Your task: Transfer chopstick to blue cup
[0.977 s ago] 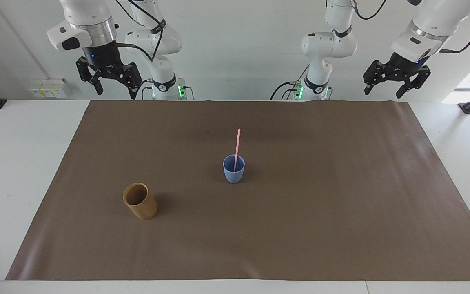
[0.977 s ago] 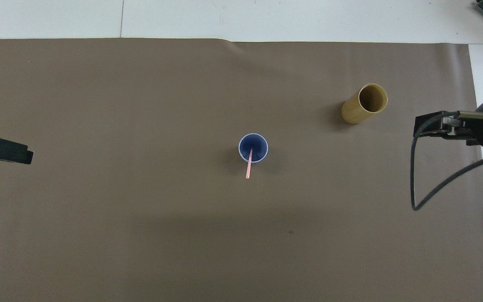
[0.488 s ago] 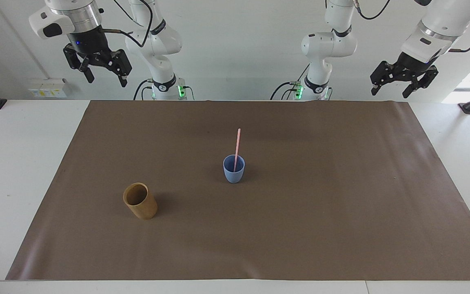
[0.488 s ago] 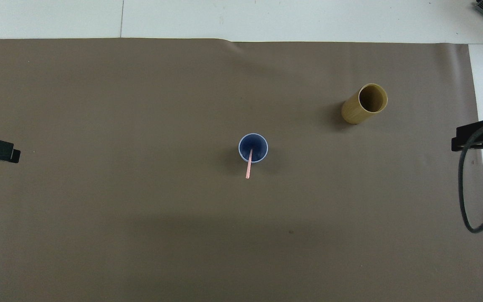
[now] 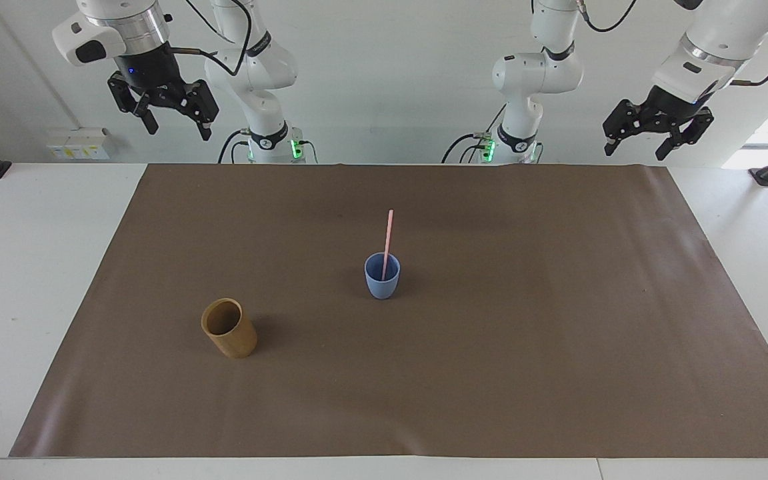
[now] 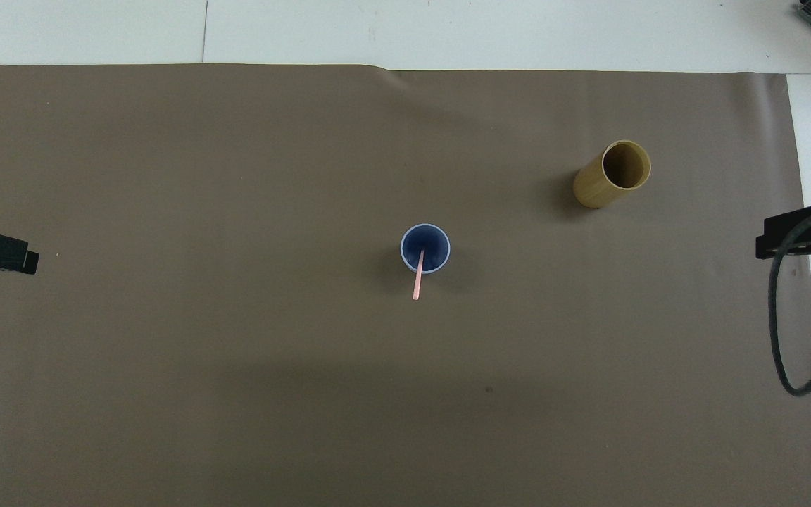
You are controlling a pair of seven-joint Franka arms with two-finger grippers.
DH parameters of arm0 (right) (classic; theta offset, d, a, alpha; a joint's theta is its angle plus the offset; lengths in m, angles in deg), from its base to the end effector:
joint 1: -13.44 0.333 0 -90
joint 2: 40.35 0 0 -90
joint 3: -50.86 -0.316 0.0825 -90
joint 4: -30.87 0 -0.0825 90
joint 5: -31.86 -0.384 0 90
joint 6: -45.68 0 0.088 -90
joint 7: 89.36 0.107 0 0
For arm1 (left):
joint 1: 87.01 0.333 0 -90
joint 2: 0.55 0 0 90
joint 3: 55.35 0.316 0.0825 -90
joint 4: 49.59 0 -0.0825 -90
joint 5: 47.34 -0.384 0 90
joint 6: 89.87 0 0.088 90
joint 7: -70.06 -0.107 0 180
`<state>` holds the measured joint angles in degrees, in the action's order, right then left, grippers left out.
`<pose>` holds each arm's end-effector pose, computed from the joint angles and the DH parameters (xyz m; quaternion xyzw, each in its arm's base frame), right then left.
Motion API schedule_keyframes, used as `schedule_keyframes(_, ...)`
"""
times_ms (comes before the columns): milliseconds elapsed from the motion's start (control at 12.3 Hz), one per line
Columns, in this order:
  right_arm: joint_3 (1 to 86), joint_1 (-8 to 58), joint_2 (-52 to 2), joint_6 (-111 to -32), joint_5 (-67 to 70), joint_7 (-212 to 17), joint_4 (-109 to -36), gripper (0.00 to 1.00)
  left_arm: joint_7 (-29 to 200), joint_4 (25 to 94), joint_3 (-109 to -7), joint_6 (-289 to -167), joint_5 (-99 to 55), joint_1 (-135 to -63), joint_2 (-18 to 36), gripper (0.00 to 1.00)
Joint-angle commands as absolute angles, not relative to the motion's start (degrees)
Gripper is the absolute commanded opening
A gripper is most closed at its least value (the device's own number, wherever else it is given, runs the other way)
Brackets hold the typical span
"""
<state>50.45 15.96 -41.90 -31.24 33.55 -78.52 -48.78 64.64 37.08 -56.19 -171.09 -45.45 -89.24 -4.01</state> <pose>0.5179 0.0229 0.7023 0.9972 -0.0721 -0.0085 0.0156 0.5181 -0.0320 0.6708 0.9968 -0.0762 -0.0170 0.0163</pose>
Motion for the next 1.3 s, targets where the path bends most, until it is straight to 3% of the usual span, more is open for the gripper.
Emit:
schedule_keyframes(0, 49.8, 15.1, -43.2, -31.5, 32.5, -79.2, -50.4, 1.00, 64.5, 38.7, -56.8, -170.7, -45.5, -88.0, -5.6, 1.00)
schedule_keyframes(1221, 49.8, 14.9, -44.7, -34.2, 32.0, -76.2, -53.1, 1.00, 64.5, 38.6, -56.6, -169.8, -45.5, -88.1, -5.5, 1.00)
